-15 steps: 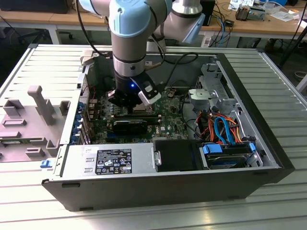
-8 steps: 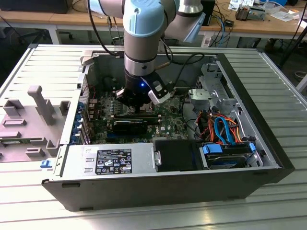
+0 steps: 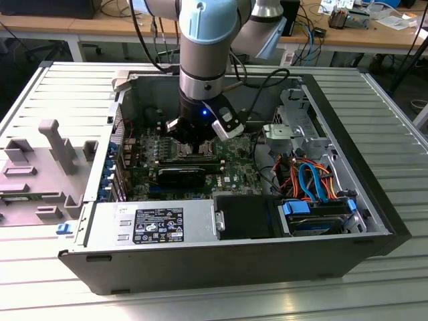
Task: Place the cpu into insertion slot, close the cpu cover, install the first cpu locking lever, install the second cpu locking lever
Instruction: 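Install the second cpu locking lever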
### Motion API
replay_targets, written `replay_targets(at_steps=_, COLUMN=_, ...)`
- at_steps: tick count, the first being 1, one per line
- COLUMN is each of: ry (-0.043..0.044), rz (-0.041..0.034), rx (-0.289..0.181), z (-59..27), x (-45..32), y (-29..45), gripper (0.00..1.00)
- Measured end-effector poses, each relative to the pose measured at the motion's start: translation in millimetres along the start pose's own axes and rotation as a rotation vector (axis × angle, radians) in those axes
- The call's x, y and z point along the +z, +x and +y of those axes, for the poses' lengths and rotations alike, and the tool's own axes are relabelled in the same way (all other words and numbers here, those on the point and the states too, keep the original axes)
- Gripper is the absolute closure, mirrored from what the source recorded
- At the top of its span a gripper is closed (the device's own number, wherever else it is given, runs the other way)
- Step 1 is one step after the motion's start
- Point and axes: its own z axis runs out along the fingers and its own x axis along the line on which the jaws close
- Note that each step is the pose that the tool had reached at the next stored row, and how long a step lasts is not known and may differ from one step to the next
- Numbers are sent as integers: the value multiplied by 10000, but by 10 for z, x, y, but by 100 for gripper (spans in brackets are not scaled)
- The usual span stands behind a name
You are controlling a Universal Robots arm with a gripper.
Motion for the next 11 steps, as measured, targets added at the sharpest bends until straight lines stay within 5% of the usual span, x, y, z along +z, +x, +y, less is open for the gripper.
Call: replay_targets(at_steps=11, ry=-15, rz=-2, rx=-2, z=5, x=-53, y=0, gripper=89)
